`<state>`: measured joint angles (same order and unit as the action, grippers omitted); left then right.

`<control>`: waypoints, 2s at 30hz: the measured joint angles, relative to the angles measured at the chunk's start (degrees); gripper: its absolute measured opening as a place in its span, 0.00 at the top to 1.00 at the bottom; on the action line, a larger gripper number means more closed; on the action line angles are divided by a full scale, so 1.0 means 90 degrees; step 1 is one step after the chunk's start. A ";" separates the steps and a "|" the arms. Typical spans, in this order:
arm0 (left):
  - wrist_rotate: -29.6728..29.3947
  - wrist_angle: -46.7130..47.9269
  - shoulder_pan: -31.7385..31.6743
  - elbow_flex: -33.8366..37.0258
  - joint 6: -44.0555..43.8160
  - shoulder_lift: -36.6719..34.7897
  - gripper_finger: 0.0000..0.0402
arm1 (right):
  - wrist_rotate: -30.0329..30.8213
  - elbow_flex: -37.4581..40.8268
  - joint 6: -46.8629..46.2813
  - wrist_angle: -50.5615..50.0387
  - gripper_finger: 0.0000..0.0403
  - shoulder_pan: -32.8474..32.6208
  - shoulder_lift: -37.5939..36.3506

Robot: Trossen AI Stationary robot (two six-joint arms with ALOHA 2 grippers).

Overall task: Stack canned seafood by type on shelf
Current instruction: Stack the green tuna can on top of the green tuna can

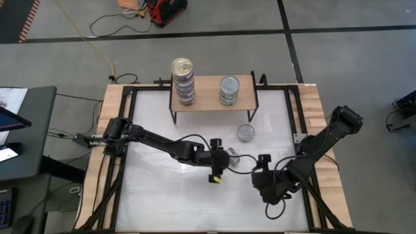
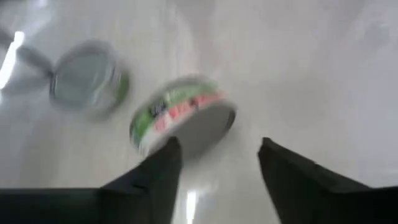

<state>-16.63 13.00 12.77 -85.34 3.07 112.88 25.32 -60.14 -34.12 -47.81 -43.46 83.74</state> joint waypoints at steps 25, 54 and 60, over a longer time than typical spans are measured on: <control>0.2861 -0.0893 -0.1134 -0.0148 0.2107 0.0177 0.28 | 0.0726 0.0071 -0.1928 0.0231 0.12 -0.1053 -0.0015; -0.0036 -0.3525 -0.0116 0.3634 0.0319 -0.2935 0.28 | 0.2919 0.1851 -0.2002 0.3453 0.12 0.1169 -0.0002; -0.0051 -0.3508 0.0036 0.3786 0.0129 -0.3009 0.28 | 0.2482 0.1813 -0.1699 0.4205 0.12 0.1519 0.0159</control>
<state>-17.09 -18.57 13.09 -51.27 4.23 85.80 47.66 -43.83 -49.41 -9.97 -29.79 85.18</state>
